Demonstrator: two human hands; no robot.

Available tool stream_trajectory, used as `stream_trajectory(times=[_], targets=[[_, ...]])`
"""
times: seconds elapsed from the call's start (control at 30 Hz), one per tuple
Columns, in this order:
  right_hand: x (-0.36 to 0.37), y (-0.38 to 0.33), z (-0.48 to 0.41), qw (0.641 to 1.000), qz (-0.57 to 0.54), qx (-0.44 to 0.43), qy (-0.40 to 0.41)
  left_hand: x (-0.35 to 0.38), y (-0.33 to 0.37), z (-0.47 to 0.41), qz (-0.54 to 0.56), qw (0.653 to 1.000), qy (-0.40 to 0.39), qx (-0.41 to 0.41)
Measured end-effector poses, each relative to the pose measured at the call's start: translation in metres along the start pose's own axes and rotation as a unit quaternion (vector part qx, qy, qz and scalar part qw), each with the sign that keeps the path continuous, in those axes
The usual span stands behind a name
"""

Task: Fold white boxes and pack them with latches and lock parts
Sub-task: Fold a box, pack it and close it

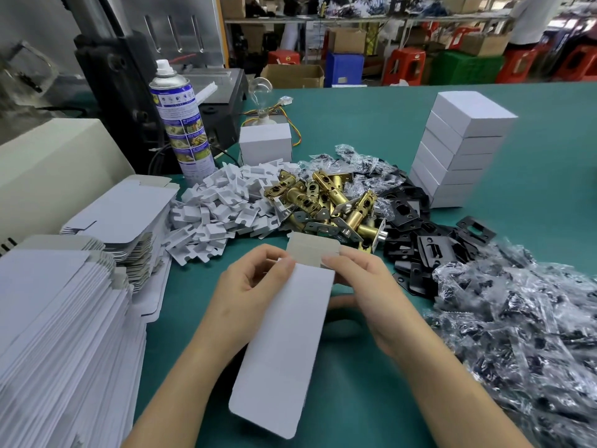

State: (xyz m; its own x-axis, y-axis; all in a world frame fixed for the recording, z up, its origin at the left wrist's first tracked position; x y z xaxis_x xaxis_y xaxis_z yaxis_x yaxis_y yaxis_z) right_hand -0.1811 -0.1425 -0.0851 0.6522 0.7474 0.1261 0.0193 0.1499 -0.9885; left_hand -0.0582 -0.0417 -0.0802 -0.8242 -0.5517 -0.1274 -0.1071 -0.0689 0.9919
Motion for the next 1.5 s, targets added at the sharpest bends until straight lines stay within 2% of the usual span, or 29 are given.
stream_trajectory(times=[0.17,0.4,0.57,0.8,1.0,1.23,1.43,1.5], targets=[[0.003,0.002,0.001,1.0,-0.028,0.008,-0.009,0.001,0.004,0.0,-0.004,1.0,0.001,0.017],[0.016,-0.005,0.003,0.997,-0.027,-0.042,-0.052,-0.005,0.007,0.002,-0.024,0.998,0.052,0.041],[0.015,-0.012,0.004,0.996,0.0,-0.084,-0.036,-0.01,0.016,0.004,-0.063,0.99,0.087,0.088],[0.005,-0.011,0.001,0.996,0.028,-0.086,0.013,-0.01,0.02,0.005,-0.03,0.988,0.093,0.117],[0.006,-0.007,0.001,0.998,0.009,-0.068,0.005,-0.019,0.006,0.004,0.017,0.99,0.126,0.062],[0.001,-0.008,0.001,0.998,0.01,-0.066,0.005,-0.017,0.009,0.001,0.009,0.994,0.088,0.065],[0.002,-0.007,0.002,0.998,0.04,-0.046,-0.015,-0.019,0.019,0.003,-0.076,0.989,0.089,0.091],[0.006,-0.005,0.003,0.997,0.053,-0.035,-0.034,-0.016,0.022,0.005,-0.074,0.99,0.075,0.09]])
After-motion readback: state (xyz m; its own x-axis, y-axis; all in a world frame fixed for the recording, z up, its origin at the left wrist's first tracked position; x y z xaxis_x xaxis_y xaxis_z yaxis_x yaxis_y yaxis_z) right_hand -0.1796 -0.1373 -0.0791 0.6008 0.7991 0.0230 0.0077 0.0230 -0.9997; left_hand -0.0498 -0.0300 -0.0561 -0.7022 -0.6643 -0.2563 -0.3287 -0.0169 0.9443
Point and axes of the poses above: each hand's wrist, its own z-axis away from the middle knuckle, its own x-axis out of the palm, y = z × x, the point moved 10 cm from there along -z, towards the middle knuckle, and after that the axes turned 2 degrees about -x, right-handed, at the moved point
